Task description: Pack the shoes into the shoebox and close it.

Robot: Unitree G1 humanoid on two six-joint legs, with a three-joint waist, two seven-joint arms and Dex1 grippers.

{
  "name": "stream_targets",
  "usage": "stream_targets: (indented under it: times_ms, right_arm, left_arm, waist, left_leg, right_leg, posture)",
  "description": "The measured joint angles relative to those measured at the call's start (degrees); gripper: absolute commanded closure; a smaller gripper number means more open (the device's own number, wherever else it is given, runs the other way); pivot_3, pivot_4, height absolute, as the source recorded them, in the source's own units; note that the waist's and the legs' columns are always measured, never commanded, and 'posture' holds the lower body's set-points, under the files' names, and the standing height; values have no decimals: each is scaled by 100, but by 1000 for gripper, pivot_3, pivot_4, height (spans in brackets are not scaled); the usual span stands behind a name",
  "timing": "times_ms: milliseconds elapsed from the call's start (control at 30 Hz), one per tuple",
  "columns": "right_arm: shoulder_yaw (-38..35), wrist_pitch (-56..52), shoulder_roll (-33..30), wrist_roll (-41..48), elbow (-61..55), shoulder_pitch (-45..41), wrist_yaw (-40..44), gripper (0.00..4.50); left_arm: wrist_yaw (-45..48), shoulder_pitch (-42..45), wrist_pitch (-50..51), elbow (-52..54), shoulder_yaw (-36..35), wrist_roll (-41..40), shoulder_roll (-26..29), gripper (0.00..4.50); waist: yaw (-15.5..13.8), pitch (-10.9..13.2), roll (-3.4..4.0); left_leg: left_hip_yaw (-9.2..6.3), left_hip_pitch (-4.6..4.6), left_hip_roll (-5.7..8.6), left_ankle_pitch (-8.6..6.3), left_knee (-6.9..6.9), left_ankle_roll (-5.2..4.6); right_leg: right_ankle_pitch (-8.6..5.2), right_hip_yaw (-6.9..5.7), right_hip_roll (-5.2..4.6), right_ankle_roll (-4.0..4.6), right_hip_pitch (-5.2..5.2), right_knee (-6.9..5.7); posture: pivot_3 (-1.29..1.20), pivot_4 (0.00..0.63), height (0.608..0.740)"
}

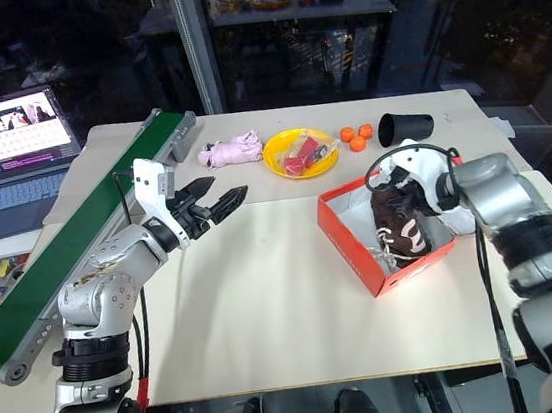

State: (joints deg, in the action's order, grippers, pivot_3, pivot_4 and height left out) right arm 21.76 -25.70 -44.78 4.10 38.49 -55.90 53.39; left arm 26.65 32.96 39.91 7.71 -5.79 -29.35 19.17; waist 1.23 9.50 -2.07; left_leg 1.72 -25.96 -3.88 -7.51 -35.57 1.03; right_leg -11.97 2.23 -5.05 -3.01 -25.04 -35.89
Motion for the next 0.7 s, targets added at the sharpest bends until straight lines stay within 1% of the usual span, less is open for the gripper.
stream_targets:
  times_ms: [67, 100, 200, 367, 533, 633, 700]
  right_arm:
    - [34, 428, 346, -347, 854, -388, 31, 3103]
    - [34, 479, 385, -381, 972, -434, 21, 2880]
    - [31, 966, 775, -663, 1866, -628, -112, 1824]
    - [-61, 1425, 1064, -984, 2634, -857, -386, 93]
    - [-322, 1728, 1072, -1087, 2705, -1160, -659, 40]
    - [-493, 1746, 1070, -1120, 2312, -1251, -662, 40]
    - [-744, 1312, 1070, -872, 1537, -1228, -347, 40]
  left_arm:
    - [-82, -67, 17, 109, -18, -5, -10, 0]
    - [-94, -76, 20, 129, -17, -5, -14, 0]
    - [-163, -170, 44, 282, -31, -26, -27, 0]
    - [-275, -334, 175, 521, -116, -34, 50, 0]
    - [-317, -403, 247, 567, -197, -43, 92, 0]
    - [-319, -403, 249, 575, -198, -42, 98, 0]
    - [-356, -408, 235, 568, -207, -6, 136, 0]
  waist:
    - [1, 0, -1]
    - [4, 0, -1]
    - [-6, 0, 0]
    - [-22, 3, 4]
    - [-14, 4, 5]
    - [-2, 5, 7]
    - [7, 11, 17]
  left_leg:
    - [0, 3, 0, 0, -4, 1]
    - [0, 3, 0, 0, -6, 1]
    - [0, 3, 0, -1, -6, 1]
    - [0, -2, 2, -1, -7, 1]
    - [0, 1, 1, -1, -7, 1]
    - [0, 0, 0, -1, -5, 2]
    - [0, -1, 0, -1, -5, 2]
  right_leg:
    - [1, -1, 0, 0, 7, 0]
    - [1, -1, 0, -1, 7, 0]
    - [2, -1, -1, -1, 8, -1]
    - [3, 0, -2, -3, 5, -2]
    - [3, 0, -2, -2, 5, -8]
    - [3, 0, -1, -3, 4, -7]
    - [3, 2, -1, -3, 0, -12]
  posture:
    - [0, 150, 740]
    - [0, 150, 740]
    - [0, 150, 740]
    - [0, 150, 740]
    - [0, 150, 740]
    - [0, 150, 740]
    - [0, 150, 740]
